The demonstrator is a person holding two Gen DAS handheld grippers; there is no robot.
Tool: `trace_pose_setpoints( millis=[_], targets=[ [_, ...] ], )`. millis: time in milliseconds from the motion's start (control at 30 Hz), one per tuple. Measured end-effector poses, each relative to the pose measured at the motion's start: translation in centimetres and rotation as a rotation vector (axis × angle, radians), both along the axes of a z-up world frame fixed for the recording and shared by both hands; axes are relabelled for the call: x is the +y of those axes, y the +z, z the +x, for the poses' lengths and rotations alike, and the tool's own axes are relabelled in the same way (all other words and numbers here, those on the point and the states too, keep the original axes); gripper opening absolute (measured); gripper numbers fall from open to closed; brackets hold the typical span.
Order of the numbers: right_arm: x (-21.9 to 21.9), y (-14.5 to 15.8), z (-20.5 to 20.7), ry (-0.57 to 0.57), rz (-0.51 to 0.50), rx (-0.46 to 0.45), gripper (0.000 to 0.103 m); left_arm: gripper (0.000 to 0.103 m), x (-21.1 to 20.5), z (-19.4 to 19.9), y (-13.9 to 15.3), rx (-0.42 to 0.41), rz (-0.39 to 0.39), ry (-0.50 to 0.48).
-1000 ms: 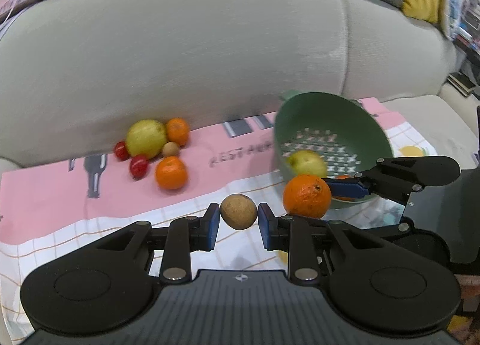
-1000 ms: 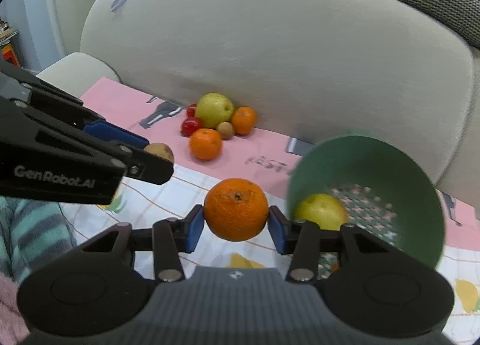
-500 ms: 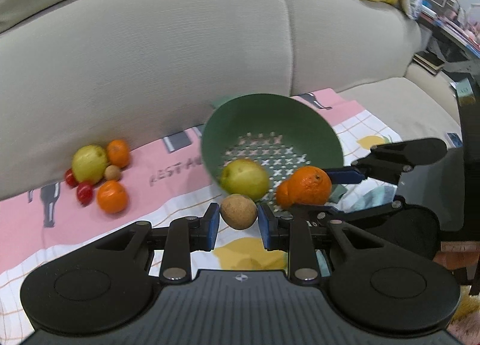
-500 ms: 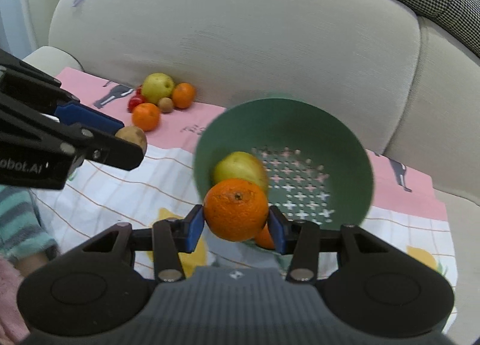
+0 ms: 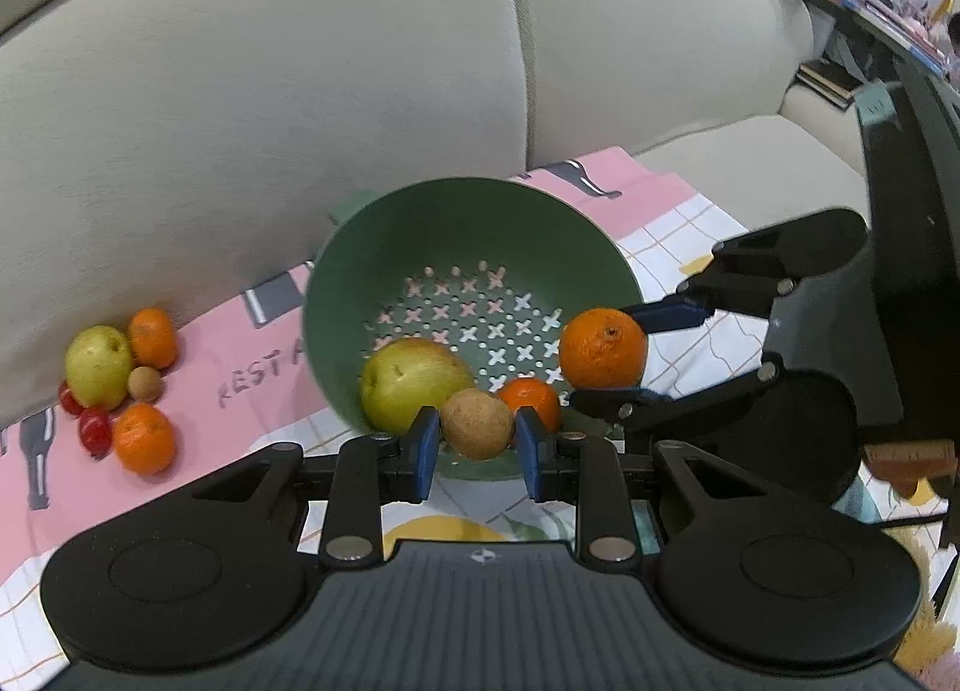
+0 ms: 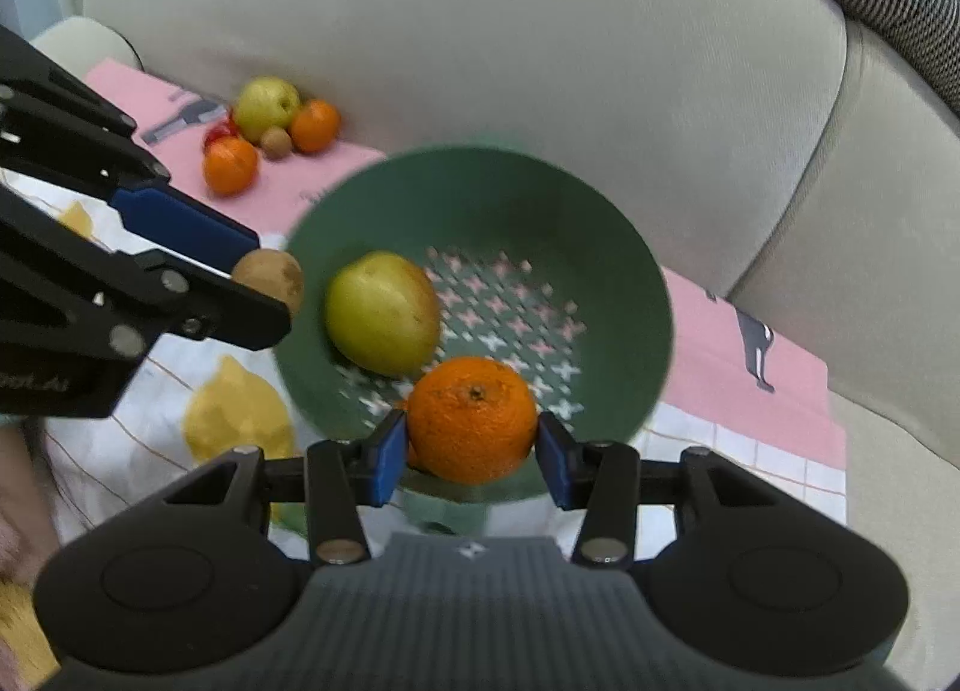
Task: Organize fruits
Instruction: 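Carry the brown fruit in the left tool while the right tool carries the mandarin into the colander, then open the left tool to release the brown fruit while the right tool releases the mandarin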
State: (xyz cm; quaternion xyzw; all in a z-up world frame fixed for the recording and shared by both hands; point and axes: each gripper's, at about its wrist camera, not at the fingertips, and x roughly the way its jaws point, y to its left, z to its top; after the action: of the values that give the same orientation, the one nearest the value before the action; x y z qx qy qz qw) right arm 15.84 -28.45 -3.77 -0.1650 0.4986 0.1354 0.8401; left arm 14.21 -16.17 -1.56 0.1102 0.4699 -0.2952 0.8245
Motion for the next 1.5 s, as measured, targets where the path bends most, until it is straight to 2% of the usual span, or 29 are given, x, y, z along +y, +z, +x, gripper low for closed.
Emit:
trace_pose_setpoints(
  millis=[200, 400, 767, 1033, 1300, 1500],
  targets=[
    [-1.5, -1.0, 1.3, 0.019, -0.019, 0.059, 0.044, 0.031, -1.4, 1.2, -1.3, 0.035, 0.033, -0.031],
    [-1.1, -1.3, 2.5, 0.072, -0.089, 0.070, 0.044, 0.031, -1.9, 2.2, -2.6, 0.069, 0.054, -0.039],
    [-1.0, -3.8, 4.5, 0.105, -0.069, 0.195, 0.044, 0.031, -1.8, 3.7, -5.0, 0.165, 0.086, -0.022],
    [-0.2, -4.7, 5.2, 0.162, -0.136, 0.245, 0.044, 0.031, -2.3, 4.0, -6.0, 0.194, 0.100, -0.046],
    [0.4, -5.3, 5.1, 0.197, -0.178, 0.274, 0.044, 0.032, -2.0, 4.4, -6.8, 0.208, 0.102, -0.022],
    [0.5, -5.4, 5.3, 0.206, -0.188, 0.281, 0.044, 0.040, -1.9, 4.5, -7.0, 0.209, 0.117, -0.025]
  ],
)
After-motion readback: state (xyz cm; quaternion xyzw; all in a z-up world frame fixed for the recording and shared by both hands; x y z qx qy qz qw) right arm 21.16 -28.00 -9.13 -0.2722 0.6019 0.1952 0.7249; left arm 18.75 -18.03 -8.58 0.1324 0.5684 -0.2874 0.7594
